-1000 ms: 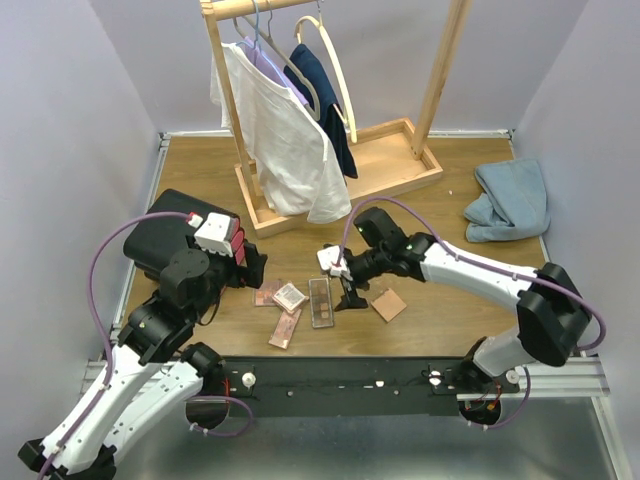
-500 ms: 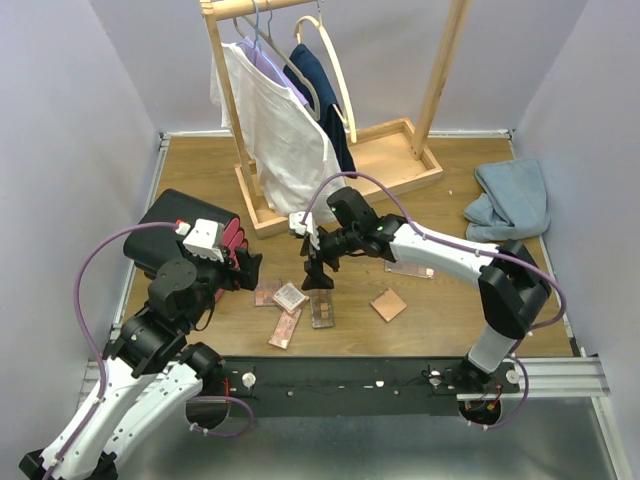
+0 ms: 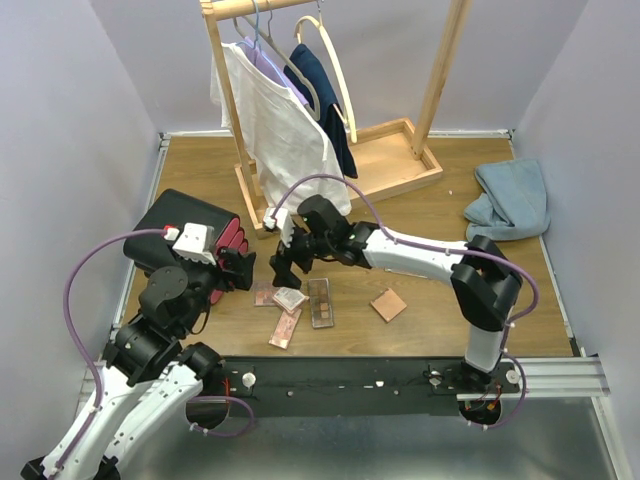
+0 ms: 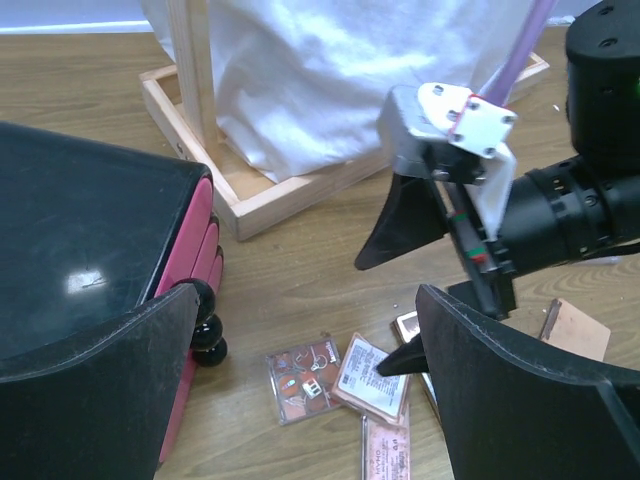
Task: Organize the makeup
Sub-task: Open the drawer in the storage box.
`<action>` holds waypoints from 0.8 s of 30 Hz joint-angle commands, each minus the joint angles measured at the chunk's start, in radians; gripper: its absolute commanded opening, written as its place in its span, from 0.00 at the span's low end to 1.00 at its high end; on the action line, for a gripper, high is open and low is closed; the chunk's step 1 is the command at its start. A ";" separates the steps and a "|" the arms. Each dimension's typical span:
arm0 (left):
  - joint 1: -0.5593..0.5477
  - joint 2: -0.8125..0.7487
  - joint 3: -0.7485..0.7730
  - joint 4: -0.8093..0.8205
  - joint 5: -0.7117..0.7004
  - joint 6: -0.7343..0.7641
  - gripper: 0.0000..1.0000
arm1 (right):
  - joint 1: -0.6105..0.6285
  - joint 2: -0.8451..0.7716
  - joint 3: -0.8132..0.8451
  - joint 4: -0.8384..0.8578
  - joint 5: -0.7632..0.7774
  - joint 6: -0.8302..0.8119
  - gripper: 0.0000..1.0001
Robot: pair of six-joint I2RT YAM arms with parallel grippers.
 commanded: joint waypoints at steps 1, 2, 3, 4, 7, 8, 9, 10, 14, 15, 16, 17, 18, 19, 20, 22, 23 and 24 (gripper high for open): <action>0.009 -0.042 -0.016 0.031 -0.044 0.007 0.99 | 0.046 0.070 0.090 0.084 0.159 0.166 1.00; 0.010 -0.050 -0.017 0.033 -0.044 0.004 0.99 | 0.050 0.086 0.117 0.090 0.170 0.215 1.00; 0.010 -0.067 -0.019 0.034 -0.044 0.004 0.99 | 0.053 0.112 0.127 0.096 0.179 0.238 1.00; 0.010 -0.075 -0.021 0.039 -0.044 0.003 0.99 | 0.057 0.129 0.136 0.104 0.178 0.265 1.00; 0.012 -0.105 -0.030 0.051 -0.048 0.004 0.99 | 0.055 0.179 0.156 0.122 0.129 0.364 1.00; 0.014 -0.108 -0.033 0.053 -0.048 0.004 0.99 | 0.057 0.189 0.159 0.169 0.110 0.419 1.00; 0.015 -0.111 -0.033 0.053 -0.048 0.006 0.99 | 0.055 0.203 0.170 0.179 0.081 0.445 1.00; 0.015 -0.110 -0.033 0.054 -0.045 0.006 0.99 | 0.055 0.228 0.176 0.188 0.067 0.474 1.00; 0.020 -0.102 -0.031 0.054 -0.036 0.007 0.99 | 0.057 0.304 0.222 0.217 0.027 0.614 0.98; 0.018 -0.104 -0.031 0.054 -0.036 0.007 0.99 | 0.055 0.320 0.233 0.217 0.006 0.623 0.95; 0.021 -0.104 -0.033 0.053 -0.036 0.007 0.99 | 0.057 0.336 0.262 0.216 0.001 0.628 0.90; 0.020 -0.105 -0.033 0.054 -0.038 0.007 0.99 | 0.055 0.364 0.274 0.207 0.000 0.640 0.89; 0.023 -0.107 -0.033 0.054 -0.039 0.006 0.99 | 0.055 0.382 0.288 0.205 -0.011 0.643 0.85; 0.021 -0.105 -0.034 0.054 -0.038 0.006 0.99 | 0.057 0.395 0.302 0.196 -0.013 0.645 0.82; 0.024 -0.105 -0.034 0.054 -0.036 0.006 0.99 | 0.057 0.416 0.314 0.197 -0.014 0.663 0.81; 0.026 -0.102 -0.033 0.054 -0.035 0.006 0.99 | 0.057 0.436 0.325 0.202 -0.029 0.681 0.75; 0.026 -0.101 -0.034 0.053 -0.032 0.007 0.99 | 0.055 0.445 0.329 0.210 -0.039 0.703 0.73; 0.027 -0.099 -0.034 0.054 -0.032 0.006 0.99 | 0.055 0.461 0.340 0.213 -0.054 0.717 0.72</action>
